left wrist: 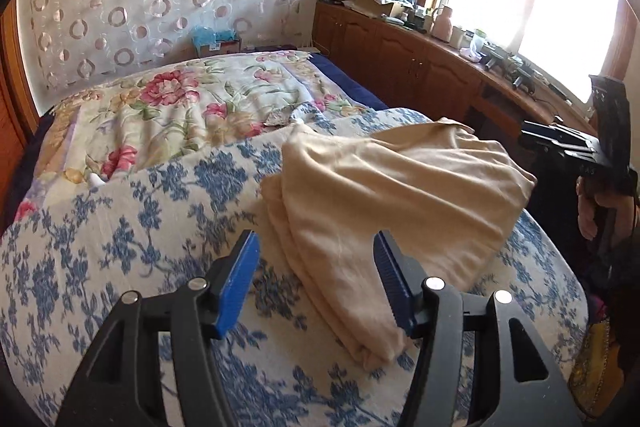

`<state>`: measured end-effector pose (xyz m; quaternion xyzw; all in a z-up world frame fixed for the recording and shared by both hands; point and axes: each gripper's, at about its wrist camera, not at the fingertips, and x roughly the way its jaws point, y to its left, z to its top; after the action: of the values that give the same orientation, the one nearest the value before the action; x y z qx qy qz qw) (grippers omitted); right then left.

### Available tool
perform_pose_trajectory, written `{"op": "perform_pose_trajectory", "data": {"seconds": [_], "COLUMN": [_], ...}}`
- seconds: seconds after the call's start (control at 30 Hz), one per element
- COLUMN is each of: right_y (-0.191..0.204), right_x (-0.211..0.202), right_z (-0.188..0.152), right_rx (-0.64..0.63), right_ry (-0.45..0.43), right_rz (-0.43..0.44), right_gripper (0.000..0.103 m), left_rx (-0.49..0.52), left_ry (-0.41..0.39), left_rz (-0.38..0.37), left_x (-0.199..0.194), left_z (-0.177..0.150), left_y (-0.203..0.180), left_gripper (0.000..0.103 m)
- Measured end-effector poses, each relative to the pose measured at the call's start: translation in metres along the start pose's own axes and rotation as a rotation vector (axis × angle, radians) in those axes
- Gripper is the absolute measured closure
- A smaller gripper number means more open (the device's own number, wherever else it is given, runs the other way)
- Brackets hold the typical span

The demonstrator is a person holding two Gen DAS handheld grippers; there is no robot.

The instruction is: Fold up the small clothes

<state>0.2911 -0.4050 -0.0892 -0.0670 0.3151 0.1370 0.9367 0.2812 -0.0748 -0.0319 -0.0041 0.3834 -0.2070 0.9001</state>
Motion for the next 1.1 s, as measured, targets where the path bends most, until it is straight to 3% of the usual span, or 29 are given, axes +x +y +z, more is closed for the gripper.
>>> {"op": "perform_pose_trajectory", "data": {"seconds": [0.13,0.2,0.23,0.3,0.33,0.4,0.53,0.6,0.63,0.67,0.73,0.8,0.9,1.03,1.1], "right_y": [-0.01,-0.011,-0.013,-0.014,-0.013,-0.018,-0.034,-0.031,-0.028,-0.026,-0.018,-0.012,-0.004,-0.003,-0.005], "right_x": [0.053,0.078,0.091,0.114,0.12,0.125,0.12,0.11,0.107,0.103,0.094,0.091,0.094,0.109,0.116], "right_z": [0.025,0.031,0.033,0.039,0.041,0.052,0.07,0.07,0.068,0.066,0.058,0.048,0.037,0.021,0.015], "right_rx": [0.039,0.021,0.016,-0.008,-0.041,-0.081,-0.012,-0.013,-0.009,-0.005,0.017,0.041,0.067,0.106,0.126], "right_ry": [0.06,0.105,0.133,0.177,0.17,0.1,0.062,0.051,0.054,0.053,0.055,0.078,0.119,0.199,0.228], "right_rz": [0.08,0.076,0.079,0.089,0.052,-0.134,-0.15,-0.121,-0.117,-0.102,-0.038,0.035,0.075,0.087,0.102], "right_gripper": [0.042,0.045,0.053,0.084,0.098,0.1,0.1,0.094,0.081,0.059,0.037,0.033,0.031,0.03,0.03], "left_rx": [-0.016,-0.015,-0.015,-0.022,-0.024,-0.026,-0.04,-0.046,-0.049,-0.053,-0.07,-0.094,-0.113,-0.099,-0.091], "left_ry": [0.009,0.012,0.013,0.015,0.018,0.023,0.036,0.038,0.041,0.045,0.058,0.078,0.083,0.13,0.114], "left_rz": [0.01,0.014,0.014,0.011,0.014,0.022,0.024,0.022,0.02,0.016,-0.001,-0.004,-0.021,-0.023,-0.026], "left_x": [0.014,0.018,0.02,0.023,0.026,0.03,0.038,0.04,0.042,0.044,0.051,0.057,0.064,0.081,0.082], "left_z": [0.008,0.01,0.01,0.01,0.01,0.01,0.01,0.01,0.01,0.011,0.012,0.013,0.017,0.019,0.018], "left_y": [0.006,0.006,0.007,0.008,0.009,0.01,0.014,0.016,0.017,0.018,0.022,0.026,0.03,0.03,0.029], "left_gripper": [0.044,0.044,0.044,0.044,0.044,0.044,0.044,0.044,0.044,0.044,0.044,0.044,0.044,0.044,0.045]}}
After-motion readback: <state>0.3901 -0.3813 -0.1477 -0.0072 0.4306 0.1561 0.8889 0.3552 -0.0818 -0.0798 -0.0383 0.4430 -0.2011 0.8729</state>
